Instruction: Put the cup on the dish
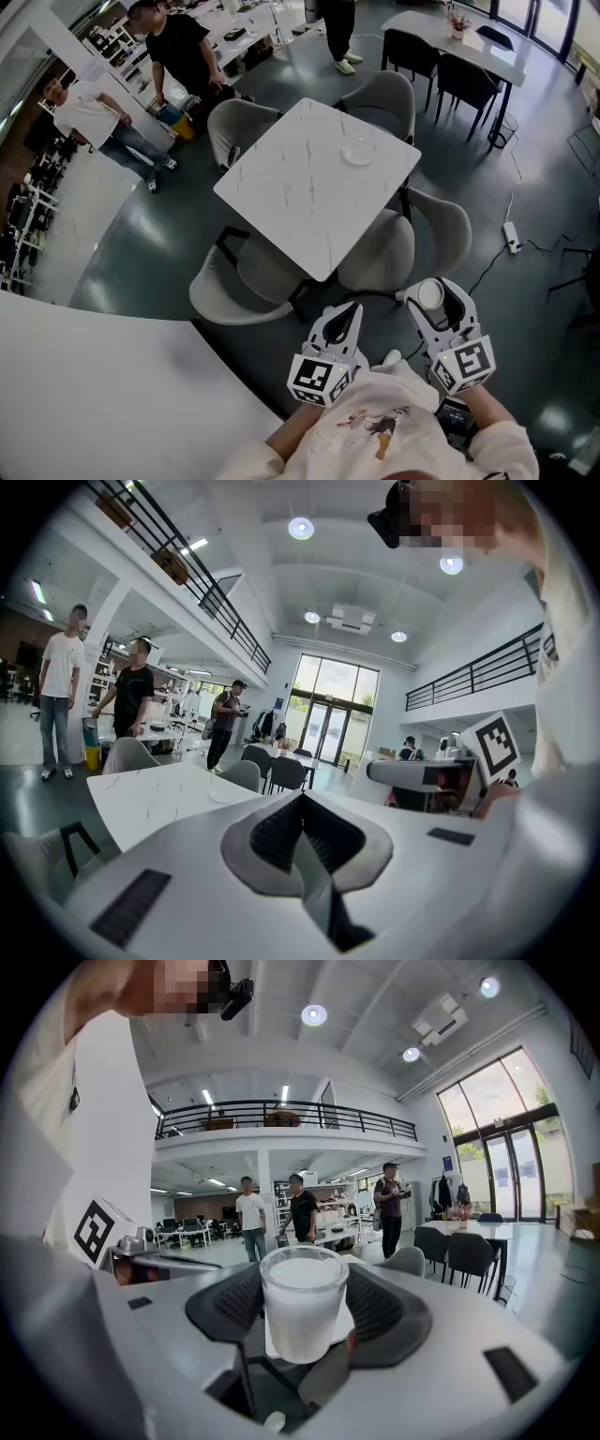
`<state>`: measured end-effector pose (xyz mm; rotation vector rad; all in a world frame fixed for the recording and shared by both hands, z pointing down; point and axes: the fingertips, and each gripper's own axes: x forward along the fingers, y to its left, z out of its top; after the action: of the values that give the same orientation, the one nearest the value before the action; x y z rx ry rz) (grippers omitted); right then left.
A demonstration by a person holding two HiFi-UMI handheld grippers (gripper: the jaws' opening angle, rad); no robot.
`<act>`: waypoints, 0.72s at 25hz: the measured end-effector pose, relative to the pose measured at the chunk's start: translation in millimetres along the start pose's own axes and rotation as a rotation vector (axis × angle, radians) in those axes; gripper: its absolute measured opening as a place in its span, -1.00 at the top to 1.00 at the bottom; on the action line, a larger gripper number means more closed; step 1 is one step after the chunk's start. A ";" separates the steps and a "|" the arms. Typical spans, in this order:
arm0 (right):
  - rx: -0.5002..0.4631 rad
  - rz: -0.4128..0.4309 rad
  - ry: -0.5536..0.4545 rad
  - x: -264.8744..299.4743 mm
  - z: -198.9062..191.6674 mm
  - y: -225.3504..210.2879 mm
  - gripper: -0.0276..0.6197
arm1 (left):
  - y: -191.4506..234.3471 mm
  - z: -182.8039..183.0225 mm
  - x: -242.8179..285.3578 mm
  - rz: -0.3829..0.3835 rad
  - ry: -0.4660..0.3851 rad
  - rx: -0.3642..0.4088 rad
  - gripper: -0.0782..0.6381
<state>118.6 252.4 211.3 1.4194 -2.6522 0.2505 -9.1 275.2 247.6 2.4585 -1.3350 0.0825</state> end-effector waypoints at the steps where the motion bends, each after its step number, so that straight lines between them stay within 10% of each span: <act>1: -0.002 -0.003 0.005 11.6 0.5 -1.8 0.08 | 10.4 2.3 5.8 0.000 0.003 -0.004 0.77; 18: -0.029 -0.051 0.004 188.8 39.6 12.3 0.08 | 175.1 64.8 58.2 -0.069 0.020 0.004 0.77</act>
<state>3.0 97.5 206.6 1.4734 -2.6019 0.2086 -128.0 119.9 245.9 2.4978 -1.2410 0.0921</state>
